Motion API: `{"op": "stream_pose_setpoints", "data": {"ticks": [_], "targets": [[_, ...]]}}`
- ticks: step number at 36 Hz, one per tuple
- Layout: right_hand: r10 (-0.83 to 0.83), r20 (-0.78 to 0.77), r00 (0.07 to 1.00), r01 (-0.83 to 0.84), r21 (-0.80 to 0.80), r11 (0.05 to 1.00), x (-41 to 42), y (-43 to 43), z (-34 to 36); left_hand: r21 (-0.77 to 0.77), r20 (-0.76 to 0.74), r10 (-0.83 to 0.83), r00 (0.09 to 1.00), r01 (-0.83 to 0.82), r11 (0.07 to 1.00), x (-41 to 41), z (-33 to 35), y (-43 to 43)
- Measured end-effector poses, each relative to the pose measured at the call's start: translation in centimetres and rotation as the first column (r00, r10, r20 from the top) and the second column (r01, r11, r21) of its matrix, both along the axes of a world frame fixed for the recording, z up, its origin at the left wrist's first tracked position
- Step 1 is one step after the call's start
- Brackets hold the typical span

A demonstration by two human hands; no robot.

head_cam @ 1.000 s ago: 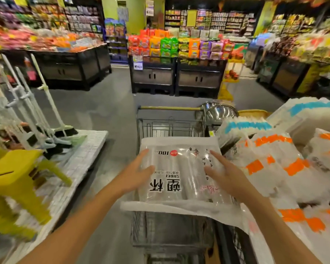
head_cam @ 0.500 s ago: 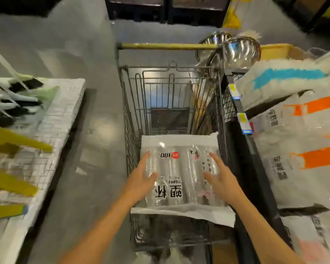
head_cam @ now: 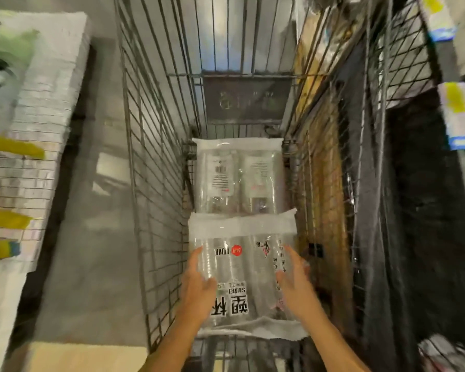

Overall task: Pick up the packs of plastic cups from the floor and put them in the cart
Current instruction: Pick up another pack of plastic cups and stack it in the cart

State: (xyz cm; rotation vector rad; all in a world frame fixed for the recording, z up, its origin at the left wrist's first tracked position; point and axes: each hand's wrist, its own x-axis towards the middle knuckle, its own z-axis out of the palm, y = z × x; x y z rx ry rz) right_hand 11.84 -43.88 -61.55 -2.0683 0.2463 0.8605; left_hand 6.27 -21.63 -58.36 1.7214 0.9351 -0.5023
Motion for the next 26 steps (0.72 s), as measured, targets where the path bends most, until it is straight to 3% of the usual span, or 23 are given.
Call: {"op": "stream_pose_setpoints", "data": {"ticks": [11, 16, 19, 22, 26], "targets": [[0.006, 0.029, 1.0, -0.003, -0.081, 0.997, -0.2, 1.2, -4.9, 0.088, -0.064, -0.038, 0.997, 0.043, 0.995, -0.5, -6.2, -0.4], [0.155, 0.007, 0.988, -0.152, -0.158, 0.976, 0.2, 1.1, -3.1, 0.156, -0.124, -0.093, 0.988, 0.112, 0.981, 0.4, -4.5, -0.3], [0.21, -0.055, 0.976, -0.217, -0.244, 0.945, 2.0, 1.6, 0.5, 0.226, -0.134, -0.275, 0.952, 0.3, 0.927, 1.9, -1.4, 0.2], [0.297, -0.001, 0.955, -0.282, -0.319, 0.905, 5.4, 2.5, 5.4, 0.291, -0.118, -0.454, 0.883, 0.467, 0.835, 4.9, 3.4, 1.2], [0.52, 0.112, 0.847, -0.435, -0.418, 0.798, 10.8, 3.8, 13.8, 0.423, -0.072, -0.623, 0.779, 0.589, 0.688, 9.7, 11.9, 2.5]]}}
